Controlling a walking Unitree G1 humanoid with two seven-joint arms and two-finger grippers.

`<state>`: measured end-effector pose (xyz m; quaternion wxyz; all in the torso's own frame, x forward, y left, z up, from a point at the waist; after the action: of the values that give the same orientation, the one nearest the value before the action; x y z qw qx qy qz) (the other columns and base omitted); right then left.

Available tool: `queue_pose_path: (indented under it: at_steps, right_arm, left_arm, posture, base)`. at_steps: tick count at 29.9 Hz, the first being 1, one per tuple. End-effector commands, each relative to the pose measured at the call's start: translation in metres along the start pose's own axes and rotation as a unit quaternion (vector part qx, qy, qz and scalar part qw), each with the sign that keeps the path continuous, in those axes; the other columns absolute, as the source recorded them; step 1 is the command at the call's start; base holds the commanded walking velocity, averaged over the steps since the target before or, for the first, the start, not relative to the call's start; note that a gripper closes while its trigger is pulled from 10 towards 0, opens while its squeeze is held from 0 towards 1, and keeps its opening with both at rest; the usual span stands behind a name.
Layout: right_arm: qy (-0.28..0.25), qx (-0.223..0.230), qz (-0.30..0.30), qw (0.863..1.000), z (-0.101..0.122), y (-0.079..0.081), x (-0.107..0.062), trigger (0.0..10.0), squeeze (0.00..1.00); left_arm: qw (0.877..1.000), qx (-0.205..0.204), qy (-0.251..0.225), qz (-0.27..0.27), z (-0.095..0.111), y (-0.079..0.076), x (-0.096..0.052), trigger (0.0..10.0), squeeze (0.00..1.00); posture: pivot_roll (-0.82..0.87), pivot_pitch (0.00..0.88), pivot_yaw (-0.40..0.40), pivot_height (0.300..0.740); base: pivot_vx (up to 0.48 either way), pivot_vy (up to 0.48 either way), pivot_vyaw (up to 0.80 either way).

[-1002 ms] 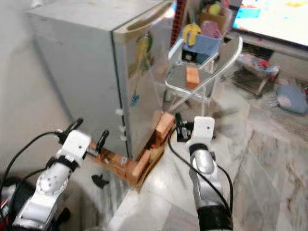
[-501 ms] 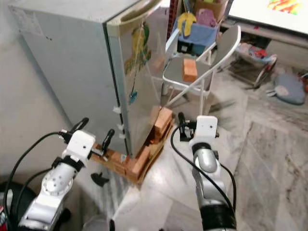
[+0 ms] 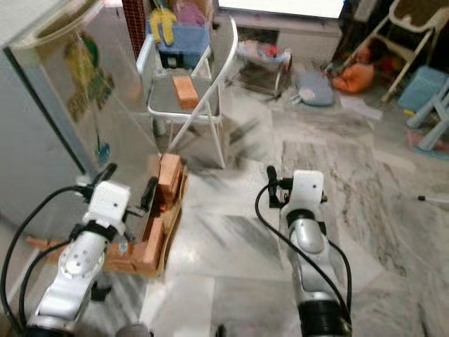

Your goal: Restocking fridge

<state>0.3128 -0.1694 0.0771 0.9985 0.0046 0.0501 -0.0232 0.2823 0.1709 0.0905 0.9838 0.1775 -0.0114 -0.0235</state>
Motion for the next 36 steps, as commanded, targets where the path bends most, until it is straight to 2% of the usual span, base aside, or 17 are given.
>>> queue_pose_path:
  at_steps: [1, 4, 6, 9, 13, 15, 19, 28, 36]
  right_arm:
    - [-0.004, -0.001, 0.002, 1.000, 0.003, -0.001, 0.001, 10.0, 0.00]
    - [-0.005, -0.001, 0.001, 1.000, 0.004, -0.002, 0.001, 10.0, 0.00]
    - [-0.007, -0.002, -0.001, 1.000, 0.006, -0.005, -0.001, 10.0, 0.00]
    - [-0.010, -0.002, -0.003, 1.000, 0.008, -0.008, -0.005, 10.0, 0.00]
    - [-0.015, 0.003, 0.003, 1.000, 0.010, -0.011, -0.019, 10.0, 0.00]
    - [-0.011, -0.006, 0.006, 1.000, 0.007, -0.011, -0.024, 10.0, 0.00]
    - [-0.008, -0.008, -0.002, 1.000, 0.005, -0.014, -0.022, 10.0, 0.00]
    - [-0.003, -0.015, 0.011, 1.000, 0.007, -0.009, -0.021, 10.0, 0.00]
    - [-0.005, -0.016, 0.016, 1.000, 0.008, -0.004, -0.017, 10.0, 0.00]
  left_arm:
    - [0.999, -0.014, 0.022, 0.037, -0.007, 0.013, -0.001, 10.0, 0.00]
    - [0.997, -0.029, 0.035, 0.059, -0.012, 0.022, -0.002, 10.0, 0.00]
    - [0.994, -0.059, 0.059, 0.072, -0.018, 0.027, -0.004, 10.0, 0.00]
    - [0.991, -0.096, 0.068, 0.057, -0.020, 0.024, -0.006, 10.0, 0.00]
    - [0.993, -0.107, 0.057, 0.011, -0.015, 0.012, -0.009, 10.0, 0.00]
    - [0.994, -0.101, 0.048, -0.003, -0.014, 0.007, -0.010, 10.0, 0.00]
    - [0.994, -0.099, 0.045, -0.003, -0.012, 0.005, -0.008, 10.0, 0.00]
    - [0.995, -0.088, 0.043, -0.006, -0.011, 0.011, -0.008, 10.0, 0.00]
    - [0.997, -0.065, 0.025, -0.039, -0.004, 0.000, -0.011, 10.0, 0.00]
  posture:
    - [0.12, 0.008, -0.058, 0.740]
    - [0.12, 0.008, -0.057, 0.740]
    - [0.12, 0.007, -0.057, 0.740]
    - [0.12, 0.007, -0.057, 0.740]
    - [0.11, 0.006, -0.053, 0.740]
    - [0.11, 0.007, -0.051, 0.740]
    - [0.10, 0.009, -0.047, 0.740]
    - [0.12, 0.011, -0.056, 0.740]
    - [0.12, 0.014, -0.055, 0.740]
  base:
    - [0.000, 0.000, 0.00]
    - [0.000, 0.000, 0.00]
    - [0.000, 0.000, 0.00]
    - [0.000, 0.000, 0.00]
    - [0.000, 0.000, 0.00]
    - [0.000, 0.000, 0.00]
    - [0.077, 0.064, 0.00]
    - [0.308, 0.341, 0.00]
    - [0.480, 0.000, 0.00]
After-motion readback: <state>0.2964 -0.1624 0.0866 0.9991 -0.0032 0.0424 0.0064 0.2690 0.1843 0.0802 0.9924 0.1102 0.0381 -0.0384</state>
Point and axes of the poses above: a point about 5 cm out from each wrist's last joint towards the gripper, its own x axis pointing out of the wrist towards the gripper, its own z axis along the axis of the wrist's last joint, y = z × x, the point moved 3 cm from there along x, pointing out of the wrist towards the gripper, and after that the axes turned 1 degree about x, right-handed, at the moved point
